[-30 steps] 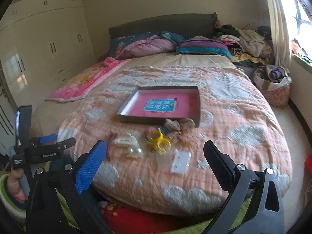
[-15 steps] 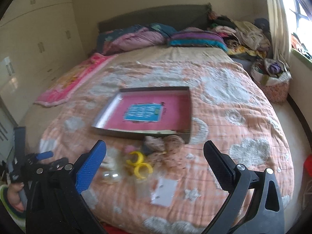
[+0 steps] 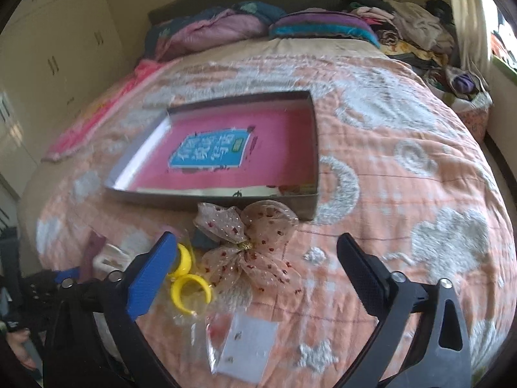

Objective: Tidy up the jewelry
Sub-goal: 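Grasp the brown claw clip with the left tool while the right tool grasps the polka-dot bow, then carry the claw clip and bow into the pink-lined box and release both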

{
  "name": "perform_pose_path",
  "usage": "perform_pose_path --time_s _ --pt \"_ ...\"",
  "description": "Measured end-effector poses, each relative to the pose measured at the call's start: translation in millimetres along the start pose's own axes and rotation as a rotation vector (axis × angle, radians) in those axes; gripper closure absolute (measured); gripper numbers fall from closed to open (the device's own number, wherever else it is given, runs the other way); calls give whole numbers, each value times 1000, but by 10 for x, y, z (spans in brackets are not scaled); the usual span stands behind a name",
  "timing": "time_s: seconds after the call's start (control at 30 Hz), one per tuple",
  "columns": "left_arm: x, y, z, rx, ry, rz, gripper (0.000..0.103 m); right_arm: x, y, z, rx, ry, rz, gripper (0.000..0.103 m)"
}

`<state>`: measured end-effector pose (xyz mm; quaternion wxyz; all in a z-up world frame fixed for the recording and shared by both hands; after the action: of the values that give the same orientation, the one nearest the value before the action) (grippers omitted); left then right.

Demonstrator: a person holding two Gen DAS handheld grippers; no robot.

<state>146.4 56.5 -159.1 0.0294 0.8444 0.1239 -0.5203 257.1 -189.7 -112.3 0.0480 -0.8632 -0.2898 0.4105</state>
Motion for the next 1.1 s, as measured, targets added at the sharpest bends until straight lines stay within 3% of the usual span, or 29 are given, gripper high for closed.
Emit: perform_pose_path --time_s 0.07,0.13,0.17,0.2,0.23,0.3,0.43,0.77,1.1 --pt "16 21 -6 12 14 -7 66 161 37 15 -3 -24 3 28" --pt "9 22 -32 10 25 1 87 268 86 14 16 -37 5 30" --pt "15 6 -50 5 29 4 90 326 114 13 26 -40 5 33" --pt "27 -12 -63 1 29 5 94 375 136 14 33 -40 6 43" --pt "35 -23 -70 -4 31 17 96 421 151 21 37 -45 1 49" --pt "48 -19 -98 -8 29 25 99 467 151 32 42 -47 -13 77" --pt "-4 -11 -165 3 41 38 99 373 119 26 11 0 4 101" --pt "-260 -24 -476 9 100 14 99 -480 409 -42 61 203 59 102" --pt "-528 187 -969 23 188 21 99 -1218 461 -144 32 335 85 102"
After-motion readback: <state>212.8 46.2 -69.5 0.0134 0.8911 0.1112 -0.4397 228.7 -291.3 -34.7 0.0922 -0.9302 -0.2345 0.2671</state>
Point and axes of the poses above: each gripper's, at about its wrist camera, not at the fingertips, and x roughly the way its jaws point, y to its right, z to its underside, the point moved 6 cm from there along x, roughly the way its jaws point, and after that the axes turned 13 degrees about -z, right-handed, at the moved point
